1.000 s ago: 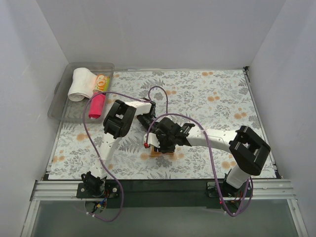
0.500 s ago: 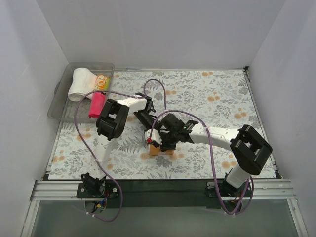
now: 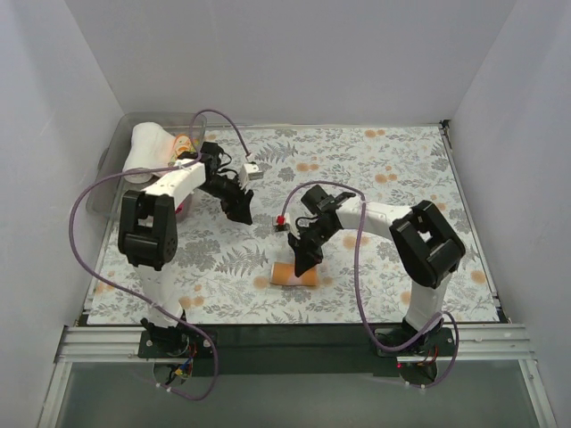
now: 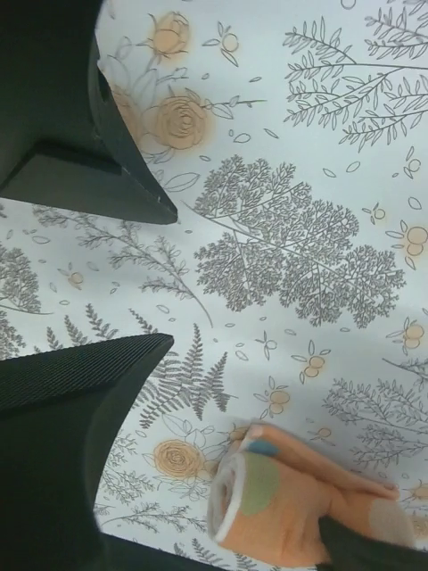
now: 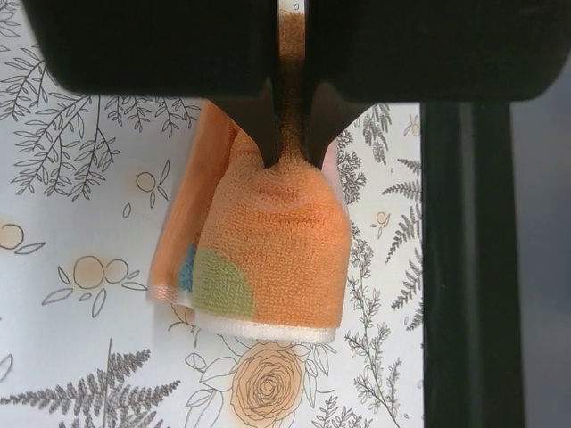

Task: Roll the towels
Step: Roll the towel

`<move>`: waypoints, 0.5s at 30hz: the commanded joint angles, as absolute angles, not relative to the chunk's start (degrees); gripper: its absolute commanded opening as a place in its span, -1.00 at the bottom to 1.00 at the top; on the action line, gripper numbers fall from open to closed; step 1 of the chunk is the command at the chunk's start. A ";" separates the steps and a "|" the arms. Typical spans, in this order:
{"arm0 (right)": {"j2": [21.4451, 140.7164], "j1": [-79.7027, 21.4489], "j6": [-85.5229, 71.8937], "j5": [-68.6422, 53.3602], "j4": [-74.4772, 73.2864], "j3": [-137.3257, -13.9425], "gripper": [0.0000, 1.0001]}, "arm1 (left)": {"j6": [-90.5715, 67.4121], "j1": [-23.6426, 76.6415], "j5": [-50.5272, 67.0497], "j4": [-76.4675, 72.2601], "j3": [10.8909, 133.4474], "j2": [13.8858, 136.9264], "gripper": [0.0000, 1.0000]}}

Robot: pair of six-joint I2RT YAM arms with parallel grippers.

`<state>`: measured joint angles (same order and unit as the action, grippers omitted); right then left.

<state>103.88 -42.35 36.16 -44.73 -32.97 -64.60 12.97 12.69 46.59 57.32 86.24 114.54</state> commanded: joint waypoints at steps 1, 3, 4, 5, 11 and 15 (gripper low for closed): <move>109.59 -39.38 35.86 -52.73 -42.18 -68.02 -0.97 | 11.95 13.97 43.52 48.71 79.91 102.15 0.00; 113.28 -37.45 36.30 -54.83 -43.76 -70.30 -0.97 | 13.26 15.63 40.62 44.94 75.35 94.97 0.05; 114.51 -36.83 36.65 -55.45 -44.29 -70.92 -0.97 | 14.32 16.51 37.04 43.78 70.62 92.49 0.06; 116.96 -35.78 36.82 -55.89 -45.34 -71.71 -0.97 | 15.11 17.65 35.78 42.46 67.71 89.85 0.11; 125.58 -32.44 36.13 -59.76 -47.37 -77.16 -0.97 | 20.83 32.15 24.54 32.62 48.90 70.52 0.32; 129.89 -31.12 35.60 -61.96 -49.13 -80.68 -0.97 | 19.95 44.69 16.29 22.10 42.02 67.59 0.35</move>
<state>125.75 -31.83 34.00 -66.54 -48.66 -78.70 18.63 38.79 26.26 32.97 45.58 68.90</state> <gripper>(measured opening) 0.055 0.670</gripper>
